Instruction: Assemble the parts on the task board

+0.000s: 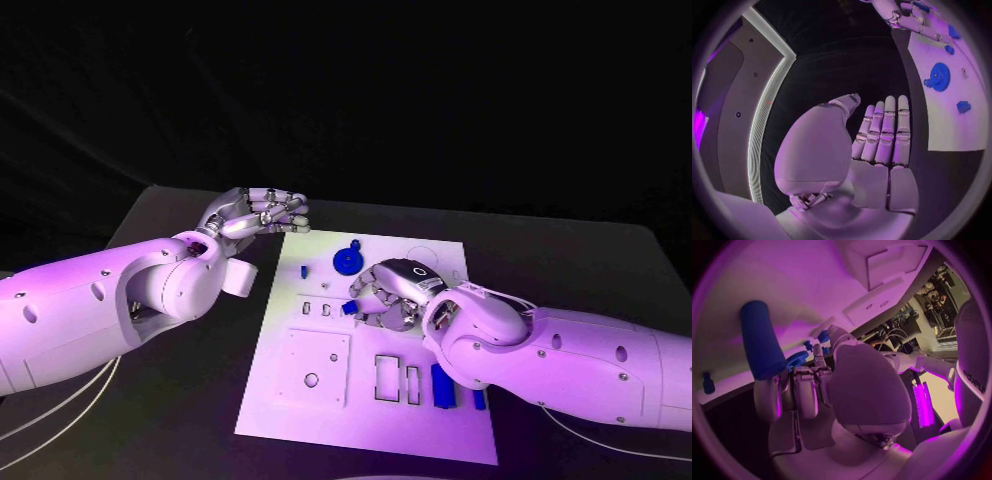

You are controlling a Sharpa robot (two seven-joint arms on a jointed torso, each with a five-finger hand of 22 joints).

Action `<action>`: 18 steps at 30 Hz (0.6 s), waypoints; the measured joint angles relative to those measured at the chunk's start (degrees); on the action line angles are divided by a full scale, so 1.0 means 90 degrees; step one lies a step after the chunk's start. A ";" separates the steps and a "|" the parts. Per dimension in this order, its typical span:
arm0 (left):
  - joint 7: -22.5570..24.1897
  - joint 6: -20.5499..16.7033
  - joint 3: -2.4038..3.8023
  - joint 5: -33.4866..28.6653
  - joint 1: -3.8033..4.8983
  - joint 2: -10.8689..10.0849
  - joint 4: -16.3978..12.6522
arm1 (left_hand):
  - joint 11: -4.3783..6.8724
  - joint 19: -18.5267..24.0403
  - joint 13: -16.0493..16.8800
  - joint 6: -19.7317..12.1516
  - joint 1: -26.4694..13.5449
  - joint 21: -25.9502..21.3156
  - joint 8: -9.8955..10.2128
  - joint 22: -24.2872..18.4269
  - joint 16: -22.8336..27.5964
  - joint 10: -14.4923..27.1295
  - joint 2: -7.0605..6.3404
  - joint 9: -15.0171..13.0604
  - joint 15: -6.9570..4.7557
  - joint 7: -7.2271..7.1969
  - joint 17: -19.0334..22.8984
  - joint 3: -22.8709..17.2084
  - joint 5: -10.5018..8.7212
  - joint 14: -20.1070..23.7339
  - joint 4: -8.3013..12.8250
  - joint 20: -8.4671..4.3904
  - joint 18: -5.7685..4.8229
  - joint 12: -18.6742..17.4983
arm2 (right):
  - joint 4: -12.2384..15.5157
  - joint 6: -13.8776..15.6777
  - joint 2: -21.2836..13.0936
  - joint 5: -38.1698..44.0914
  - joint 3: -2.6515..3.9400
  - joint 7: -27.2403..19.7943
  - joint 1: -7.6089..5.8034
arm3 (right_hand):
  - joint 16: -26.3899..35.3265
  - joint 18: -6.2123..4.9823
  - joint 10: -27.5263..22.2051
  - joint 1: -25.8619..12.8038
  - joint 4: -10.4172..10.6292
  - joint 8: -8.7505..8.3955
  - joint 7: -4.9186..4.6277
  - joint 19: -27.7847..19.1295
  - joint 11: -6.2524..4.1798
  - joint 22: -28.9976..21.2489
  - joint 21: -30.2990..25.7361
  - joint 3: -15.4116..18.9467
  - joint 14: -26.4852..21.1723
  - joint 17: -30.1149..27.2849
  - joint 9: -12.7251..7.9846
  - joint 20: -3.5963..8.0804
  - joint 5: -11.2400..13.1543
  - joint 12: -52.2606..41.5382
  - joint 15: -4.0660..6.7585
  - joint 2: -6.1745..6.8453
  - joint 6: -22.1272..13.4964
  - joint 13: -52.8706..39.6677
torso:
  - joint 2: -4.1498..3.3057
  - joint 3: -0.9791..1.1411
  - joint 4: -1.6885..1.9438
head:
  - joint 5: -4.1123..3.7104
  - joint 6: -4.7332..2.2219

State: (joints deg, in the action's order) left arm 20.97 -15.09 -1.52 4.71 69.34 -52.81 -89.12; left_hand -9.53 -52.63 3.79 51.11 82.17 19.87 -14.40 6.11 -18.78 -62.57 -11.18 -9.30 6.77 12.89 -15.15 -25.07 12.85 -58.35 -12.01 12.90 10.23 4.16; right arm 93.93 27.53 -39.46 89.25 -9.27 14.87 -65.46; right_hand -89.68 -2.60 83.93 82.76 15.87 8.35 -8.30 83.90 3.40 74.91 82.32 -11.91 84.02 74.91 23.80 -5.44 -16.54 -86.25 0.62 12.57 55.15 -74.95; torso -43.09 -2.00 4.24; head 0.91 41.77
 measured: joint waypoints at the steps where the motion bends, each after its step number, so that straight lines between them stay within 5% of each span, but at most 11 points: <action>1: 0.0000 0.0000 0.0000 0.0000 0.0000 0.0000 0.0000 | 0.0000 0.0000 0.0000 0.0000 0.0000 0.0000 0.0000 0.0000 0.0000 0.0000 0.0000 0.0000 0.0000 0.0000 0.0000 0.0000 0.0000 0.0000 0.0000 0.0000 0.0000 0.0000 | -0.0010 -0.0001 0.0010 -0.0001 0.0000 0.0000 0.0000 | 0.0000 0.0000 0.0000 0.0034 -0.0013 0.0000 0.0000 0.0000 0.0000 0.0000 0.0000 -0.0024 0.0000 0.0000 0.0000 0.0000 0.0000 0.0000 0.0000 -0.0034 0.0000 0.0000 | 0.0000 0.0001 0.0000 | 0.0000 0.0001; 13: -0.0010 0.0004 0.0000 0.0000 0.0000 0.0000 0.0000 | 0.0000 0.0000 0.0000 0.0000 0.0000 0.0000 0.0000 -0.0005 0.0000 0.0000 0.0000 0.0000 0.0000 0.0000 -0.0014 -0.0028 0.0000 0.0000 0.0028 0.0000 0.0000 0.0000 | -0.0098 -0.0035 0.0078 -0.0014 0.0002 -0.0016 0.0004 | 0.0000 0.0000 0.0000 0.0215 -0.0042 0.0000 -0.0005 0.0000 0.0000 0.0000 0.0000 -0.0364 0.0000 0.0001 -0.0016 0.0000 0.0000 0.0000 0.0000 -0.0097 0.0087 0.0001 | 0.0001 0.0001 -0.0001 | 0.0009 0.0037; 15: -0.0011 0.0005 0.0000 0.0000 0.0000 0.0000 0.0000 | 0.0000 0.0000 0.0000 0.0000 0.0000 0.0000 0.0000 -0.0005 0.0000 0.0000 0.0000 0.0000 0.0000 0.0000 -0.0014 -0.0028 0.0000 0.0000 0.0028 0.0000 0.0000 0.0000 | -0.0109 -0.0040 0.0083 -0.0016 0.0004 -0.0019 0.0004 | 0.0000 0.0000 0.0000 0.0215 -0.0034 0.0000 0.0028 0.0000 0.0000 -0.0001 0.0000 -0.0419 0.0000 0.0005 -0.0016 0.0000 0.0521 0.0000 0.0000 -0.0097 0.0120 0.0001 | 0.0003 0.0001 -0.0001 | 0.0010 0.0040; 18: -0.0013 0.0006 0.0000 0.0000 0.0000 0.0000 0.0000 | 0.0000 0.0000 0.0000 0.0000 0.0000 0.0000 0.0000 -0.0005 0.0000 0.0000 0.0000 0.0000 0.0000 0.0000 -0.0014 -0.0027 0.0000 0.0000 0.0028 0.0000 0.0000 0.0000 | -0.0121 -0.0045 0.0090 -0.0017 0.0005 -0.0023 0.0002 | 0.0000 0.0000 0.0000 0.0215 -0.0034 0.0000 0.0028 0.0000 0.0000 0.0000 0.0000 -0.0419 0.0000 0.0005 -0.0016 0.0000 0.0585 0.0000 0.0000 -0.0097 0.0120 0.0001 | 0.0005 0.0001 -0.0002 | 0.0010 0.0043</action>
State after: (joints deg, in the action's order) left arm 20.85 -15.04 -1.52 4.71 69.34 -52.81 -89.12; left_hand -9.53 -52.63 3.79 51.11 82.17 19.87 -14.40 6.07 -18.78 -62.57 -11.18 -9.30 6.77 12.89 -15.27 -25.31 12.85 -58.35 -11.77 12.90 10.22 4.16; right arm 92.84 27.12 -38.64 89.10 -9.23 14.66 -65.44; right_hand -89.68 -2.60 83.94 84.69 15.57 8.35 -8.05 83.90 3.40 74.91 82.33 -15.68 84.02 74.95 23.66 -5.44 -11.28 -86.25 0.62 11.70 56.23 -74.94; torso -43.04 -1.99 4.22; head 1.00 42.15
